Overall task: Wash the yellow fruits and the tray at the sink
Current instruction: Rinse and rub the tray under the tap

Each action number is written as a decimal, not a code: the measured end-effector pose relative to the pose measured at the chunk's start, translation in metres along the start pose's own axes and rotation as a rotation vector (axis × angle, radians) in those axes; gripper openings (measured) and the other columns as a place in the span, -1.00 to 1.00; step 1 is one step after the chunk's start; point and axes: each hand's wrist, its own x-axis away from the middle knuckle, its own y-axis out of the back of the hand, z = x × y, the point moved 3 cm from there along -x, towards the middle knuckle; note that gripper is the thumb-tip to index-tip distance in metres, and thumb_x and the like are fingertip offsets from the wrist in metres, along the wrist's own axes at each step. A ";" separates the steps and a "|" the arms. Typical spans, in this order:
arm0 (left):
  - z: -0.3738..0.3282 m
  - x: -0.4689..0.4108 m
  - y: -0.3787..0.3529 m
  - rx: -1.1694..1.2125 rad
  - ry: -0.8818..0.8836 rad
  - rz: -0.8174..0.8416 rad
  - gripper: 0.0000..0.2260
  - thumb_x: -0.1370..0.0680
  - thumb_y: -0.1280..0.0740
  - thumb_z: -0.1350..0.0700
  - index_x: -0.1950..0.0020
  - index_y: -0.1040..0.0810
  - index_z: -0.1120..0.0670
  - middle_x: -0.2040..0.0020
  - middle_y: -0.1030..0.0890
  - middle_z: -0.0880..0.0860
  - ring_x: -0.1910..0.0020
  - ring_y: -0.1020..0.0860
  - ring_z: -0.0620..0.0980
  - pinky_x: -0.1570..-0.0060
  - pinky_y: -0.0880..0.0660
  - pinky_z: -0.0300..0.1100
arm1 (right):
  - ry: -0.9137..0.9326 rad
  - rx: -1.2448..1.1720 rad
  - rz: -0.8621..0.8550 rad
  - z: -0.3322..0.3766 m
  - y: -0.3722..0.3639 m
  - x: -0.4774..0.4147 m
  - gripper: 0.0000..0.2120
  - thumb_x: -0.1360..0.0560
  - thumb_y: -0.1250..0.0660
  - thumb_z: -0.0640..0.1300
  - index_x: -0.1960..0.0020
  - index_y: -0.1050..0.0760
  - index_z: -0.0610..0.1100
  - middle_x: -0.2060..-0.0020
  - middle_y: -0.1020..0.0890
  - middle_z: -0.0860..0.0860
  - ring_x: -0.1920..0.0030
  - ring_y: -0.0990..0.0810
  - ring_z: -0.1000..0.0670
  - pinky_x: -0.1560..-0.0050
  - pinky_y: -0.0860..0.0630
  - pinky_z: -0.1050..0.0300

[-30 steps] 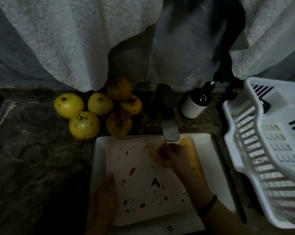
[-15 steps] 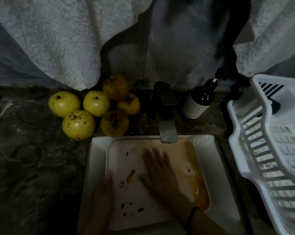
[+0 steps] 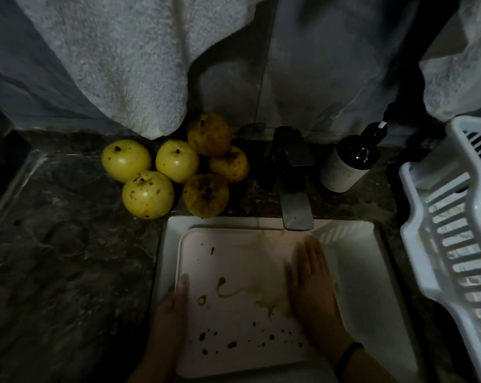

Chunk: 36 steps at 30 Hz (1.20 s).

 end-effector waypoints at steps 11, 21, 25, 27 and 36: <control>0.002 -0.002 -0.003 0.052 -0.028 0.024 -0.60 -0.64 -0.07 -0.02 -0.34 -0.47 0.15 -0.19 -0.53 0.16 -0.26 -0.45 0.14 -0.24 -0.32 -0.08 | 0.147 0.056 0.196 -0.002 -0.018 0.013 -0.18 -0.38 0.56 0.39 -0.54 0.17 0.08 -0.53 0.17 0.03 -0.54 0.18 -0.05 -0.52 0.19 -0.04; 0.023 -0.021 -0.016 -0.007 -0.043 0.011 -0.65 -0.65 -0.06 0.01 -0.21 -0.54 0.16 -0.11 -0.59 0.20 -0.18 -0.50 0.18 -0.17 -0.39 -0.07 | 0.230 0.044 0.215 0.031 -0.030 0.015 -0.30 -0.55 0.32 0.30 -0.55 0.02 -0.06 -0.54 0.01 -0.04 -0.54 0.13 -0.04 -0.51 0.26 0.06; 0.036 -0.023 -0.016 -0.022 -0.050 0.005 -0.63 -0.65 -0.08 0.07 -0.26 -0.51 0.26 -0.21 -0.54 0.25 -0.24 -0.48 0.18 -0.24 -0.34 -0.05 | 0.339 0.084 0.163 0.025 -0.025 0.009 -0.34 -0.54 0.31 0.32 -0.54 0.08 0.02 -0.53 0.10 0.01 -0.54 0.18 -0.02 -0.49 0.33 0.09; 0.042 -0.025 -0.018 -0.001 -0.043 -0.013 -0.63 -0.65 -0.09 0.04 -0.24 -0.54 0.23 -0.17 -0.56 0.24 -0.23 -0.49 0.18 -0.25 -0.36 -0.03 | 0.067 0.072 0.120 0.005 -0.015 0.000 -0.35 -0.57 0.27 0.28 -0.56 0.11 -0.03 -0.54 0.12 -0.02 -0.55 0.17 -0.05 -0.47 0.32 0.05; 0.025 -0.016 -0.018 0.028 -0.117 0.018 -0.67 -0.65 -0.06 0.01 -0.24 -0.52 0.11 -0.01 -0.55 0.01 -0.09 -0.47 -0.02 -0.14 -0.34 -0.20 | 0.065 -0.080 0.125 0.081 -0.042 -0.002 -0.25 -0.46 0.31 0.28 -0.56 0.14 -0.04 -0.50 0.25 -0.05 -0.53 0.26 -0.09 -0.45 0.40 0.05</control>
